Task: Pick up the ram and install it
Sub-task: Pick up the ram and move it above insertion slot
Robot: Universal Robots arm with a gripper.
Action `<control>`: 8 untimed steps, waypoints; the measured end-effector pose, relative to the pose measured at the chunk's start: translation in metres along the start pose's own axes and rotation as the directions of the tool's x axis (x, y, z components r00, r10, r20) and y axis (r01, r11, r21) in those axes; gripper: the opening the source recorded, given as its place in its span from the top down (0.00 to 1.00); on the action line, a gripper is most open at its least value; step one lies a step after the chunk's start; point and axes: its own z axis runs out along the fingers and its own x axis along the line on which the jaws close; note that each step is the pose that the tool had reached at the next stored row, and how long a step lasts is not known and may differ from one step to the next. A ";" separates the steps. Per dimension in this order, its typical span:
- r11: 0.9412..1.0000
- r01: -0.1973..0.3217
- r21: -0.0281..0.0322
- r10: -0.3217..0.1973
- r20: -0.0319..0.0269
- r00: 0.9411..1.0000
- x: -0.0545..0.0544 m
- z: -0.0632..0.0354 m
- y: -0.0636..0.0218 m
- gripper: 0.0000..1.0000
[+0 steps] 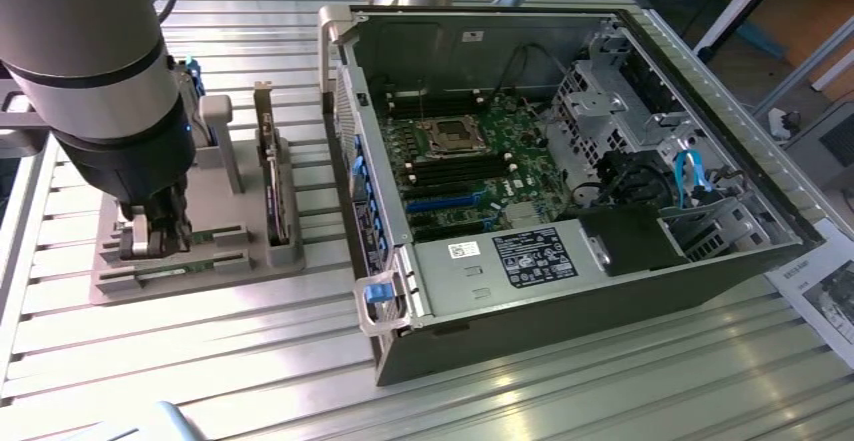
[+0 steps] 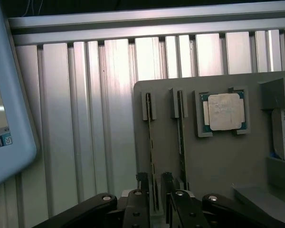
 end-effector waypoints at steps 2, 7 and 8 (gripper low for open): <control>1.000 0.000 0.000 0.000 0.000 1.000 0.000 0.0040 -0.0002 0.75; 1.000 0.000 0.000 0.000 0.000 1.000 0.000 0.0177 -0.0007 0.75; 1.000 0.000 0.000 0.000 0.000 1.000 0.000 0.0199 -0.0008 0.75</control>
